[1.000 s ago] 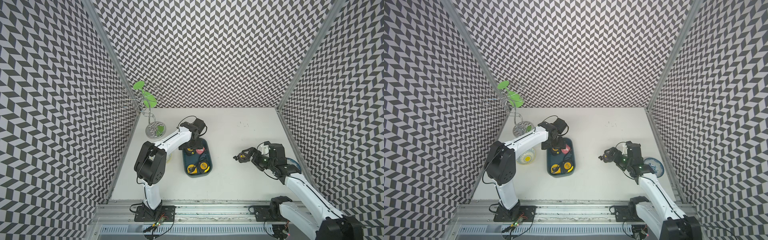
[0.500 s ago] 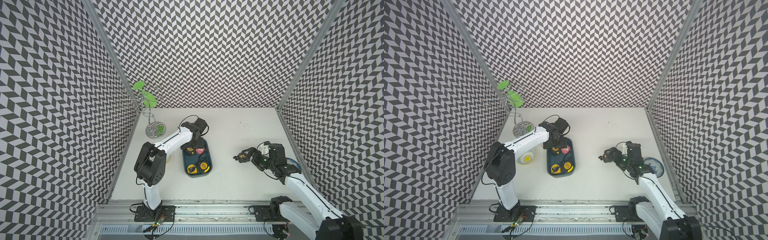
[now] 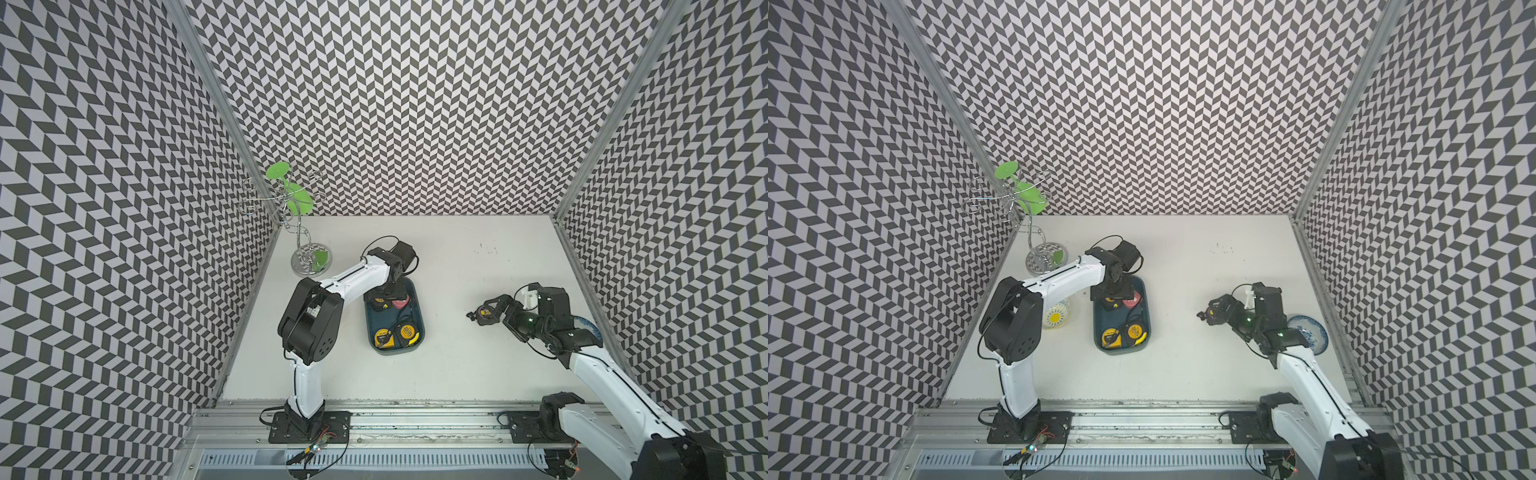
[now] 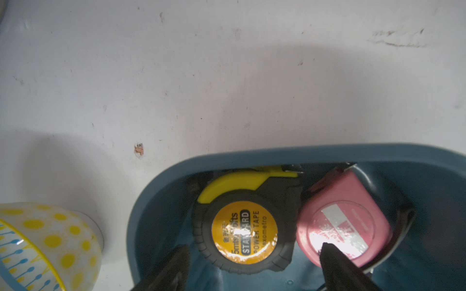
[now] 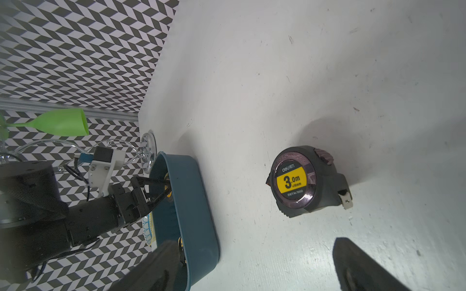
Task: Take the tape measure out of the storage box
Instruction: Pick up the tape measure from the storage box.
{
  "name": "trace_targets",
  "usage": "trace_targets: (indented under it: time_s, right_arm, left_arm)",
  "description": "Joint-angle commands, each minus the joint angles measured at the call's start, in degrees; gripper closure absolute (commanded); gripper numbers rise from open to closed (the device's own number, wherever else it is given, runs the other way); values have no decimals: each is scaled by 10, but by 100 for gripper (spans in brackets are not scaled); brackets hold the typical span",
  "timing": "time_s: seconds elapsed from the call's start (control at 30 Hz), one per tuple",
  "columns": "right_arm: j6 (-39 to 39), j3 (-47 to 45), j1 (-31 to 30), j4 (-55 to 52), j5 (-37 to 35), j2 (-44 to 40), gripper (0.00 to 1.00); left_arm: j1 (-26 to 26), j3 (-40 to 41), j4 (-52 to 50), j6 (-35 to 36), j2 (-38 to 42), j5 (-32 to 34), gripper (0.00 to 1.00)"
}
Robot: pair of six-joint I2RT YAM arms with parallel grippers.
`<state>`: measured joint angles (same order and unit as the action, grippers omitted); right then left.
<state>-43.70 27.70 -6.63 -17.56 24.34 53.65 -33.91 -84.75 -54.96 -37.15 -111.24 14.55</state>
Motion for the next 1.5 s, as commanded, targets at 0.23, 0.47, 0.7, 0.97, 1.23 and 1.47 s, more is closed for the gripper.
trace_targets:
  time_s: [0.23, 0.47, 0.7, 0.97, 1.23, 1.47]
  right_arm:
    - [-4, 3, 7, 32, -1, 10, 1]
    - [-7, 5, 7, 40, -1, 21, 1]
    - [-7, 8, 9, 46, 0, 29, 1]
    - [-6, 10, 12, 49, 1, 37, 1]
    - [-6, 11, 13, 53, 3, 40, 1]
    - [-5, 13, 14, 58, 8, 41, 1]
  left_arm:
    - [10, 12, 17, -7, -13, 26, 18]
    - [18, 22, 29, -8, -26, 29, 20]
    - [24, 26, 45, -5, -44, 21, 23]
    - [25, 44, 59, -4, -51, 2, 28]
    - [24, 67, 70, -6, -44, -19, 66]
    - [24, 52, 55, -13, -23, -13, 100]
